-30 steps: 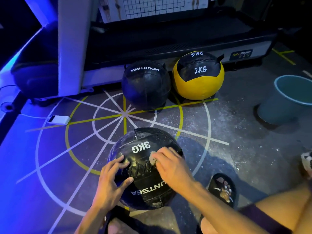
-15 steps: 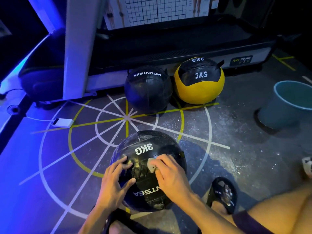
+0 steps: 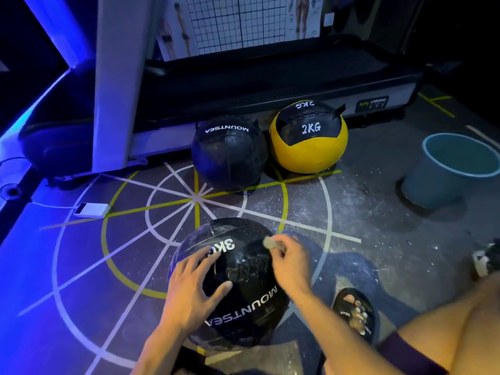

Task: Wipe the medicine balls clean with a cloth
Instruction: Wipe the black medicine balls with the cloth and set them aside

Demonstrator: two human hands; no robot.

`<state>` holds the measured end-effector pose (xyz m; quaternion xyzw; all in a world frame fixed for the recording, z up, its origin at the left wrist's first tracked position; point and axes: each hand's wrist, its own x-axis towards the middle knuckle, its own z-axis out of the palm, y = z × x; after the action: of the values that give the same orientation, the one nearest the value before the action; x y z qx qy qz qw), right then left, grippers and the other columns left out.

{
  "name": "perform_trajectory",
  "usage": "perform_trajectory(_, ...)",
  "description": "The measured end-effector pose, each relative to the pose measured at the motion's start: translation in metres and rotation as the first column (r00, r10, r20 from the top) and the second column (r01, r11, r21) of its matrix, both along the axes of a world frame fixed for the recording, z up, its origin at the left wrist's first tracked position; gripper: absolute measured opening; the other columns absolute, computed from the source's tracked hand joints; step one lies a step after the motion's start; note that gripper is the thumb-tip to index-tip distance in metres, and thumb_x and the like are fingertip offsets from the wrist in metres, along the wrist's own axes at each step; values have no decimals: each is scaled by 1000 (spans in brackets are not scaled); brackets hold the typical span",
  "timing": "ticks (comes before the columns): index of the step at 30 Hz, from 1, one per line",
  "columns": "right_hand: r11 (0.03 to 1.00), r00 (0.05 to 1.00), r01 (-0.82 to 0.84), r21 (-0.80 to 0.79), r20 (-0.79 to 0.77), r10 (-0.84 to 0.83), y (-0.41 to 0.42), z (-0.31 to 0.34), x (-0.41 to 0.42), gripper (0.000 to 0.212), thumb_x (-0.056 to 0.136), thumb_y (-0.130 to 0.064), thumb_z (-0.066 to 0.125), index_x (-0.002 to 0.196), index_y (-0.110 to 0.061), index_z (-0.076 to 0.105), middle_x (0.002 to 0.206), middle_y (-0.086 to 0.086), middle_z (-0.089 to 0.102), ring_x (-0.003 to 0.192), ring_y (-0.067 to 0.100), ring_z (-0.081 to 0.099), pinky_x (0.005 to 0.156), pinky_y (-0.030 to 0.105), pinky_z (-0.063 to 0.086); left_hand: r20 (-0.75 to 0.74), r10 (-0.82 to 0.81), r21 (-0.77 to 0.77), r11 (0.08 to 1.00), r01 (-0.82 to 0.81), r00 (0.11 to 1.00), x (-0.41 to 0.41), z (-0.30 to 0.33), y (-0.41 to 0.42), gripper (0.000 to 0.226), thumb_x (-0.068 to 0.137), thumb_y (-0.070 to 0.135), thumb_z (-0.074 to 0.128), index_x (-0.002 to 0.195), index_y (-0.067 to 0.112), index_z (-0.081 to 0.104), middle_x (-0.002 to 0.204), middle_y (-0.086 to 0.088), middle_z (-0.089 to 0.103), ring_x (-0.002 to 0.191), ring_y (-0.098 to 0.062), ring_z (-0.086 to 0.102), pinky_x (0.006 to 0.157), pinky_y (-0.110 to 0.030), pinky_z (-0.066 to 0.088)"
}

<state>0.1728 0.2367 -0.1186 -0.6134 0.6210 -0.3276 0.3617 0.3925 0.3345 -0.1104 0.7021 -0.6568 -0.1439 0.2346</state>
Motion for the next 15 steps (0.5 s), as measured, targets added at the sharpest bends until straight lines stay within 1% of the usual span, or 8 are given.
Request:
perform_trajectory(2, 960, 974, -212, -181, -116, 193, 23, 12, 19, 24, 94, -11, 63, 100, -34, 68, 101, -21, 58, 95, 1, 55, 84, 15, 46, 5, 1, -18, 1000, -1, 1000, 0, -5, 2, 73, 82, 83, 53, 144, 43, 50, 148, 25, 41, 134, -10, 35, 111, -43, 39)
perform_trajectory(4, 840, 885, -455, -296, -259, 388, 38, 15, 16, 24, 93, -8, 60, 102, -29, 65, 102, -17, 56, 95, 5, 50, 79, 16, 43, -9, 16, -10, 1000, -17, 1000, 4, -7, 6, 72, 79, 85, 56, 140, 47, 51, 146, 28, 41, 131, -9, 35, 107, -43, 42)
perform_trajectory(5, 801, 849, -514, -305, -313, 426, 33, 12, 7, 25, 93, -7, 59, 105, -29, 65, 104, -15, 57, 97, 7, 50, 78, 18, 45, -12, 18, 1, 1000, -18, 1000, 5, -7, 8, 72, 78, 86, 57, 139, 48, 52, 145, 30, 40, 130, -9, 36, 106, -44, 43)
perform_trajectory(7, 880, 887, -422, -218, -300, 351, 10, -3, -15, 28, 96, -8, 61, 111, -30, 68, 110, -13, 61, 100, 7, 56, 84, 17, 48, -19, 18, 5, 1000, -18, 1000, 6, -7, 14, 71, 77, 86, 58, 137, 49, 52, 145, 32, 39, 129, -9, 37, 104, -44, 43)
perform_trajectory(9, 987, 957, -154, -45, -254, 137, -15, -19, -34, 26, 95, -10, 65, 111, -30, 70, 111, -8, 66, 103, 13, 64, 85, 20, 51, -34, 33, -13, 999, -34, 999, 3, -9, 21, 70, 78, 85, 59, 138, 50, 52, 146, 33, 39, 130, -10, 38, 105, -44, 42)
perform_trajectory(11, 999, 974, -19, 28, -225, 25, -15, -22, -32, 24, 95, -13, 66, 108, -32, 71, 111, -9, 67, 104, 17, 66, 85, 24, 51, -69, 47, -28, 998, -49, 996, -1, -13, 25, 69, 79, 84, 59, 139, 50, 52, 149, 33, 38, 133, -9, 37, 107, -45, 41)
perform_trajectory(13, 991, 980, -107, -76, -174, 92, 8, -7, -5, 23, 95, -15, 66, 105, -36, 71, 107, -17, 63, 98, 6, 63, 83, 12, 45, -99, 62, -37, 997, -66, 993, -4, -16, 25, 70, 79, 85, 59, 140, 51, 52, 150, 32, 38, 134, -9, 36, 108, -47, 40)
perform_trajectory(15, 915, 934, -344, -212, -176, 310, 39, 16, 19, 23, 95, -13, 60, 98, -33, 69, 101, -18, 58, 93, 3, 55, 79, 15, 45, -90, 58, -40, 997, -62, 994, -5, -17, 24, 68, 79, 84, 60, 139, 51, 52, 148, 32, 39, 133, -10, 38, 107, -47, 40)
